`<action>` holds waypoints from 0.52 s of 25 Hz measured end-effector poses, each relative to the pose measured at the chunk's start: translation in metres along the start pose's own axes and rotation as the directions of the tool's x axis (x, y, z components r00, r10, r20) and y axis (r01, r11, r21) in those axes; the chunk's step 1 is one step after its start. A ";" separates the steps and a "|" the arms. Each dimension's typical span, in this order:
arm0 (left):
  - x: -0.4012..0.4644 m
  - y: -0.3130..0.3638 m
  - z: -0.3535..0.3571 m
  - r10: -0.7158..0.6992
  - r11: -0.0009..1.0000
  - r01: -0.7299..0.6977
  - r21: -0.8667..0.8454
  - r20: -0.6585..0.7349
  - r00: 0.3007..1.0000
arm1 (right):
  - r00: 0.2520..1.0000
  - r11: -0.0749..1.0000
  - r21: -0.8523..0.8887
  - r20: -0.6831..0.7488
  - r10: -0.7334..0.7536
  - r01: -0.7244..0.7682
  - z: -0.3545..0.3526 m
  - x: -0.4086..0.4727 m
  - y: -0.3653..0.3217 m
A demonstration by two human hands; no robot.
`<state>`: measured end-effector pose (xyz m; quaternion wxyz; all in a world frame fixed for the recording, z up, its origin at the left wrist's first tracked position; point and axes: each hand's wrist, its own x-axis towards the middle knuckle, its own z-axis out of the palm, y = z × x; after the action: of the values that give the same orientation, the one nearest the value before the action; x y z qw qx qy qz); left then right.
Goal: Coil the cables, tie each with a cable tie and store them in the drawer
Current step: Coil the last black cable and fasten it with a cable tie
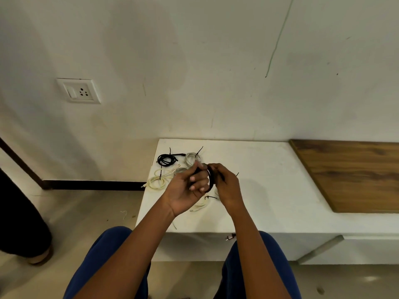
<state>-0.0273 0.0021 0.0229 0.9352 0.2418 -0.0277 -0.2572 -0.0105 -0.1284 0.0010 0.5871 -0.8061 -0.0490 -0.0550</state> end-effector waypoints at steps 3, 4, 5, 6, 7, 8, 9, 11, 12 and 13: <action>0.003 0.013 -0.004 0.193 0.964 -0.199 -0.173 -0.052 0.980 | 0.988 0.994 -0.107 0.147 0.045 -0.029 0.003 -0.002 0.002; 0.005 0.017 -0.006 0.274 0.940 -0.290 -0.181 -0.111 0.955 | 0.977 0.988 -0.152 0.206 0.054 -0.022 0.003 -0.003 0.002; 0.005 0.022 -0.008 0.347 0.912 -0.375 -0.165 -0.175 0.921 | 0.964 0.980 -0.198 0.258 0.061 -0.009 0.002 -0.004 0.003; 0.006 0.027 -0.011 0.407 0.886 -0.444 -0.133 -0.237 0.882 | 0.952 0.971 -0.238 0.298 0.073 0.000 0.001 -0.005 0.002; 0.006 0.032 -0.014 0.451 0.863 -0.497 -0.095 -0.299 0.841 | 0.941 0.964 -0.267 0.326 0.087 0.003 -0.002 -0.005 0.002; 0.007 0.037 -0.018 0.482 0.843 -0.535 -0.058 -0.361 0.799 | 0.932 0.957 -0.292 0.347 0.104 0.002 -0.005 -0.005 0.001; 0.007 0.041 -0.022 0.501 0.828 -0.560 -0.020 -0.423 0.755 | 0.923 0.949 -0.315 0.365 0.119 0.002 -0.008 -0.005 0.001; 0.009 0.043 -0.027 0.533 0.818 -0.566 0.103 -0.505 0.679 | 0.901 0.942 -0.335 0.412 0.131 0.016 -0.013 -0.007 0.000; 0.011 0.041 -0.028 0.561 0.816 -0.537 0.214 -0.516 0.647 | 0.889 0.941 -0.336 0.440 0.129 0.030 -0.014 -0.008 -0.002; 0.013 0.036 -0.029 0.602 0.799 -0.483 0.360 -0.503 0.620 | 0.880 0.936 -0.348 0.458 0.123 0.050 -0.013 -0.008 -0.004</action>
<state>0.0058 0.0360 0.0133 0.9007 0.3775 0.1705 0.1313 -0.0196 -0.1401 0.0072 0.4057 -0.8870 -0.1647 0.1469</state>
